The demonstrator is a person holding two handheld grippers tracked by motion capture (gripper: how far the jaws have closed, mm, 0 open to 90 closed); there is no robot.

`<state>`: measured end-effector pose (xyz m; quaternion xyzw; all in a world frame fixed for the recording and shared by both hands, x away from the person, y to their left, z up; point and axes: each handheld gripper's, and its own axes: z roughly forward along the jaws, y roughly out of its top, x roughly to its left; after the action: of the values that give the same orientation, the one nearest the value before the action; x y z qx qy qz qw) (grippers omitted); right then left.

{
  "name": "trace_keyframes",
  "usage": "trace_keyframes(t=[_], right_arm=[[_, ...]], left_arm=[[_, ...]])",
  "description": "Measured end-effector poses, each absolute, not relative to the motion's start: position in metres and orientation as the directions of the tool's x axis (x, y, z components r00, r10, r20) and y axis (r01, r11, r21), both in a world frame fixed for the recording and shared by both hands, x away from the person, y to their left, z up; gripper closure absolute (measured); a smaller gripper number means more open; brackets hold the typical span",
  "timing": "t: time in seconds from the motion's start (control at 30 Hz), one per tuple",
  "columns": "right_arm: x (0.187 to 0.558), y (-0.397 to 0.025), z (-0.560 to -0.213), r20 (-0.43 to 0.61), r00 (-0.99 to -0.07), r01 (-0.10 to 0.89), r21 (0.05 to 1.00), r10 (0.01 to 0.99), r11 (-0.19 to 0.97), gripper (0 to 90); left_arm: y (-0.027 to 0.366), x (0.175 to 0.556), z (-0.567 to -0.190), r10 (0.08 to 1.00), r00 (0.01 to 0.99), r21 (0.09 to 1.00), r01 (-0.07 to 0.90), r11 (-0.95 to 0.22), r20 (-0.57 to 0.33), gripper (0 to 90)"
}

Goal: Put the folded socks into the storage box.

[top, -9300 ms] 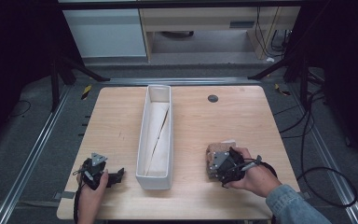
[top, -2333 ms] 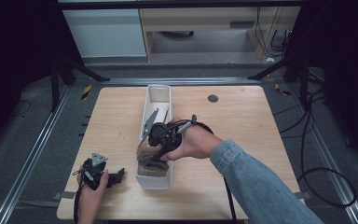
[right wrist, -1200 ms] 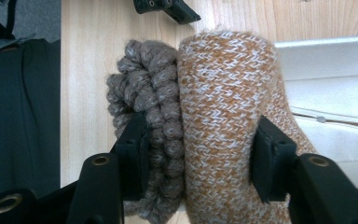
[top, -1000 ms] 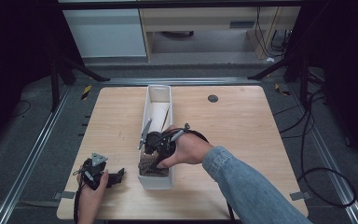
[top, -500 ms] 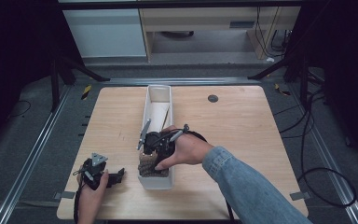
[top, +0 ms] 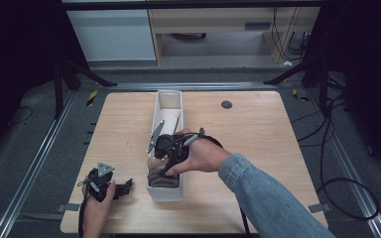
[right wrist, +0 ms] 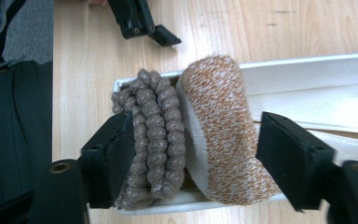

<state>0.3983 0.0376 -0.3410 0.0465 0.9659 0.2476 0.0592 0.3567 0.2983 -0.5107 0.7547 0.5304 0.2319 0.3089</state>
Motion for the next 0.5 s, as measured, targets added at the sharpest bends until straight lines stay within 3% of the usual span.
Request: trace_keyframes(t=[0.5], right_arm=[[0.406,0.030,-0.319,-0.116,-0.985,0.044,0.548,0.128,0.835,81.0]], left_arm=[[0.298,0.357,-0.511,0.945,0.326,0.715,0.656,-0.241,0.019,0.0]])
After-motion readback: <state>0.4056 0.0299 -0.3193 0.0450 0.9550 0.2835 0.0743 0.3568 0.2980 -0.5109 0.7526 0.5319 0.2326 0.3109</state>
